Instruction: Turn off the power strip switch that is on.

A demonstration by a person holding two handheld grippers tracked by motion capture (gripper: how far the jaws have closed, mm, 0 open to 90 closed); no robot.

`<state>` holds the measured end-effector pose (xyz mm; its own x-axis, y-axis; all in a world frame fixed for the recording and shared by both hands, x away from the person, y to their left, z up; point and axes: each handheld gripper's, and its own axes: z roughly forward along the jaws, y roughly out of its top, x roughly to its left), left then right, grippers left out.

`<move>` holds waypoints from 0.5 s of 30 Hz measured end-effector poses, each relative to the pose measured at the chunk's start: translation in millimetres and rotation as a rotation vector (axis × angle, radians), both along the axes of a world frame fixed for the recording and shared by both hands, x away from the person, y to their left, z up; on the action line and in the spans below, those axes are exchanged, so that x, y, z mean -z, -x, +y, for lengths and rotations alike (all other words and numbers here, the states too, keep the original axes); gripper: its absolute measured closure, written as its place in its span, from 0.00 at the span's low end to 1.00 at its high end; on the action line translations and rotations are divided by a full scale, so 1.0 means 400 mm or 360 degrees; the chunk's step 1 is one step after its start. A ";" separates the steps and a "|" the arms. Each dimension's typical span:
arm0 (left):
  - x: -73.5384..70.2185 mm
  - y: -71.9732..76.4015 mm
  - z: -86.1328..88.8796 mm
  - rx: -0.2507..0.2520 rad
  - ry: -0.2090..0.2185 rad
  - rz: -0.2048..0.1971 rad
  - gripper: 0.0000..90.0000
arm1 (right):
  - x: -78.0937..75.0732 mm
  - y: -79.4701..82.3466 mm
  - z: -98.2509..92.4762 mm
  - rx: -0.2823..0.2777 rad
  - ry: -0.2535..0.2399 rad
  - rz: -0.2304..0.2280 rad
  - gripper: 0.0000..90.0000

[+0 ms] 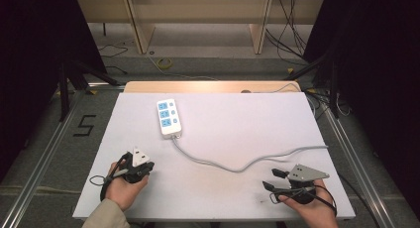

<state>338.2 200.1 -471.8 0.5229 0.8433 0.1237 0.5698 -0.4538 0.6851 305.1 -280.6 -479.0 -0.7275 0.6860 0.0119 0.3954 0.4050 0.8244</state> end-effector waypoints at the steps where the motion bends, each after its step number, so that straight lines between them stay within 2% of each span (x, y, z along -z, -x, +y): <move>1: -0.002 -0.002 0.000 -0.0001 -0.0007 0.0009 0.99 | 0.000 0.000 0.001 -0.0001 0.0001 0.0002 0.48; 6: -0.009 -0.014 -0.005 -0.0011 0.0006 0.0034 0.99 | 0.000 0.000 0.001 0.0003 0.0001 -0.0002 0.48; 15: -0.015 -0.037 -0.006 0.0005 -0.0058 0.0039 1.00 | 0.001 0.000 0.004 0.0001 0.0009 0.0007 0.47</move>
<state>353.2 197.5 -465.8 0.5290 0.8368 0.1413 0.5846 -0.4800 0.6540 305.2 -279.1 -479.3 -0.7271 0.6865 0.0113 0.3992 0.4094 0.8204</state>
